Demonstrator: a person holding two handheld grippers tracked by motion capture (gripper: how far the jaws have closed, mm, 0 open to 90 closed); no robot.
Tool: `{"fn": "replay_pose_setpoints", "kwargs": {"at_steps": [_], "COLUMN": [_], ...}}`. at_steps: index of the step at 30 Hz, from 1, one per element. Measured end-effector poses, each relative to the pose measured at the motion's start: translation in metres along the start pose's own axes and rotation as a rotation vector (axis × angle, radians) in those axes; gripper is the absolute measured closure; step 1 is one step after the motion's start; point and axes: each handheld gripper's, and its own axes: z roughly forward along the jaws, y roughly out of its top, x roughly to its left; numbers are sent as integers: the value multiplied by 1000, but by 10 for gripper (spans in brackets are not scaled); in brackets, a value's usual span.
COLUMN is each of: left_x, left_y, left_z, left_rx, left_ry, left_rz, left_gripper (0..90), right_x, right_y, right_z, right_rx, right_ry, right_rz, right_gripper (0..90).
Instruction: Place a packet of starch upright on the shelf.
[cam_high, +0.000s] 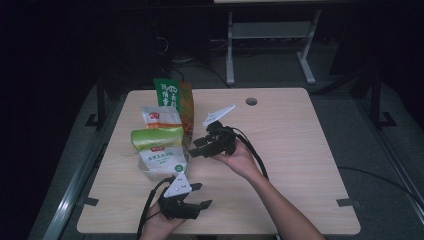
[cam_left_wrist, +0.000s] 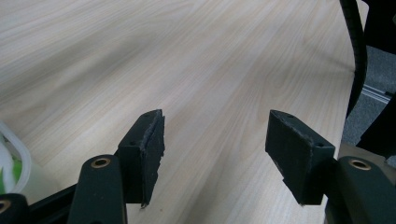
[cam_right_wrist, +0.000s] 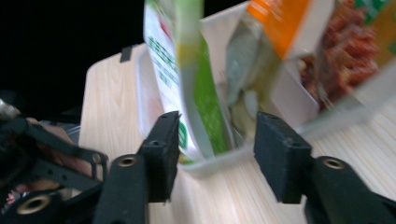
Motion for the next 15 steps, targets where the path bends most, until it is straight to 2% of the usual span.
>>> {"fn": "replay_pose_setpoints", "kwargs": {"at_steps": [3, 4, 7, 11, 15], "left_x": [1, 1, 1, 2, 3], "left_y": [0, 0, 0, 0, 0], "left_z": [0, 0, 0, 0, -1], "left_rx": [6, 2, -6, -3, -7], "left_ry": [2, 3, 4, 4, 8], "left_rz": [7, 1, -6, -7, -9], "left_gripper": [365, 360, 359, 357, 353], "right_x": [-5, -10, -15, -24, -29], "right_y": [-6, -10, -14, -25, -34], "right_z": [-9, -14, -20, -29, -35], "right_rx": [15, 12, 24, 70, 63], "right_ry": [-15, -50, -62, -94, -113], "right_rz": [9, 10, 9, 15, 35], "right_gripper": [435, 396, 382, 330, 313]}}
